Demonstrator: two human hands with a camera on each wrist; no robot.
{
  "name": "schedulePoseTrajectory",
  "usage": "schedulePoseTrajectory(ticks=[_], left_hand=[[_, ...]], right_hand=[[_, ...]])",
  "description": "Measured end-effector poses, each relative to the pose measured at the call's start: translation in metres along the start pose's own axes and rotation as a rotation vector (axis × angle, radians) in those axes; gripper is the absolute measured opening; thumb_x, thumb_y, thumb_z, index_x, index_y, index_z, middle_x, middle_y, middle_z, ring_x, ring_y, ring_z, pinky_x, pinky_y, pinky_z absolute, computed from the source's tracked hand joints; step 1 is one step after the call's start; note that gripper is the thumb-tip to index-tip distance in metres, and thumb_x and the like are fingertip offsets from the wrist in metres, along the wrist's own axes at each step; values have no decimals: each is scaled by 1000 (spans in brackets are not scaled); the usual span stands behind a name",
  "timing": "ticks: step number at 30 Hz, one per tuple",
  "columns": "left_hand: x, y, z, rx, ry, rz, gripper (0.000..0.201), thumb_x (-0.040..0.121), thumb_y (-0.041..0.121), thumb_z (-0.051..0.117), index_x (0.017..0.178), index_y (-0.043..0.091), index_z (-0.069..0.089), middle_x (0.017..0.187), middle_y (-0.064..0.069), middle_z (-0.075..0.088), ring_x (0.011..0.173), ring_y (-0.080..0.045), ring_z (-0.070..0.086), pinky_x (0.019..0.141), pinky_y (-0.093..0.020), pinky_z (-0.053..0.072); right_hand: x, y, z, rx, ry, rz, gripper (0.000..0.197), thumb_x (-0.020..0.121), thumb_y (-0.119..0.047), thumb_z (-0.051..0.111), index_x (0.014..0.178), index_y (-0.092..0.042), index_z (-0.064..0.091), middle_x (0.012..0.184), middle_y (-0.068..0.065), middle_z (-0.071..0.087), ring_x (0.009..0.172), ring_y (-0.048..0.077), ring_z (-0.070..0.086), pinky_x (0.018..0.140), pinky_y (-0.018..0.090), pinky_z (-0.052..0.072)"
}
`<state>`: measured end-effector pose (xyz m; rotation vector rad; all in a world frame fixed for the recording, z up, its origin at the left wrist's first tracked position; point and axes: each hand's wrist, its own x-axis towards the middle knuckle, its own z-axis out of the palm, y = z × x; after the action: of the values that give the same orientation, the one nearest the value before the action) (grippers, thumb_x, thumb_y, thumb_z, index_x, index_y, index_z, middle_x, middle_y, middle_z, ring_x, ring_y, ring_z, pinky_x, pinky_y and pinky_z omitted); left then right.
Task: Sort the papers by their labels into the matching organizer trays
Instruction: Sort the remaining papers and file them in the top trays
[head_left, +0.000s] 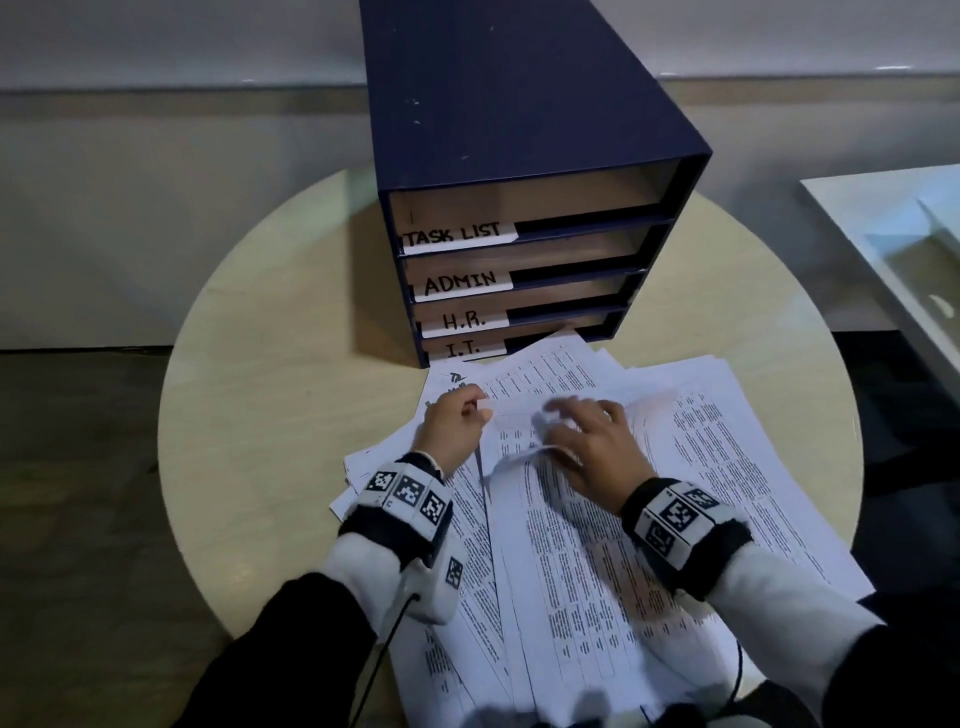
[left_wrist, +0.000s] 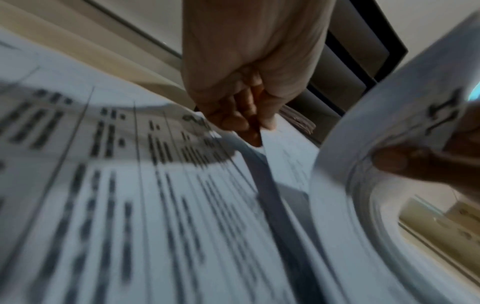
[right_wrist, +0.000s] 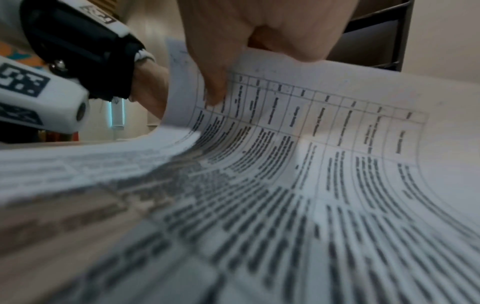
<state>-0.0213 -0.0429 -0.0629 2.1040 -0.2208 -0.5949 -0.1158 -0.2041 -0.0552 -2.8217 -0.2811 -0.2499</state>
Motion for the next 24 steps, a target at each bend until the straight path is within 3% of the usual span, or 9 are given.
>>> schedulePoseTrajectory(ticks=[2,3,6,9,11,14,18,21,24], left_hand=[[-4,13,-8,-106,-153,54,20,93,3,48,77,15,53,71,1,50,67,-15,45,61,-26,38],[-6,19,-10,-133,-210,64,24,93,3,47,75,17,52,72,1,50,68,-13,46,62,-25,38],[-13,32,-13,-291,-261,20,19,97,17,47,79,19,52,78,2,57,72,-11,54,70,-25,47],[-16,28,-9,-434,-264,-57,10,94,28,50,87,21,52,74,5,64,69,-10,60,81,-33,48],[-16,20,1,-339,-246,-46,15,94,25,53,106,17,53,90,3,68,84,-12,64,88,-35,50],[-13,11,17,-174,-156,-56,35,95,23,47,129,14,47,125,-9,60,114,-28,57,102,-46,43],[-11,26,10,-232,25,-12,36,98,11,40,132,6,48,131,-11,56,121,-25,53,105,-37,40],[-14,45,-5,-287,91,58,32,98,8,40,126,2,52,124,-14,60,116,-29,56,102,-42,44],[-24,74,-24,-367,140,157,31,98,10,39,125,2,52,120,-18,61,110,-33,59,97,-52,46]], right_hand=[[8,-1,-1,-61,-102,87,24,60,-18,75,80,-17,61,113,13,63,96,29,65,86,51,43],[12,-1,0,-48,-147,115,29,61,-12,75,84,-15,58,112,12,62,100,29,63,91,54,40],[24,-2,-4,41,-172,232,18,82,-8,59,99,-8,52,100,7,61,104,25,56,107,44,19],[37,-2,-10,68,-35,335,14,86,-11,54,100,-7,51,95,4,53,104,25,50,103,37,17],[45,-6,-18,136,99,405,16,84,-11,57,99,-5,52,98,8,54,103,25,49,100,36,18],[49,-6,-34,200,233,577,36,80,-18,67,111,-9,51,114,6,53,120,24,39,107,39,16],[35,17,-51,221,367,984,69,76,-18,69,136,-11,35,146,10,29,138,27,23,115,48,15],[20,35,-55,536,442,1103,73,80,-5,62,141,-4,24,144,16,32,130,29,37,108,43,30],[18,37,-72,822,570,966,46,81,0,56,125,-6,40,106,9,54,94,20,51,77,33,42]])
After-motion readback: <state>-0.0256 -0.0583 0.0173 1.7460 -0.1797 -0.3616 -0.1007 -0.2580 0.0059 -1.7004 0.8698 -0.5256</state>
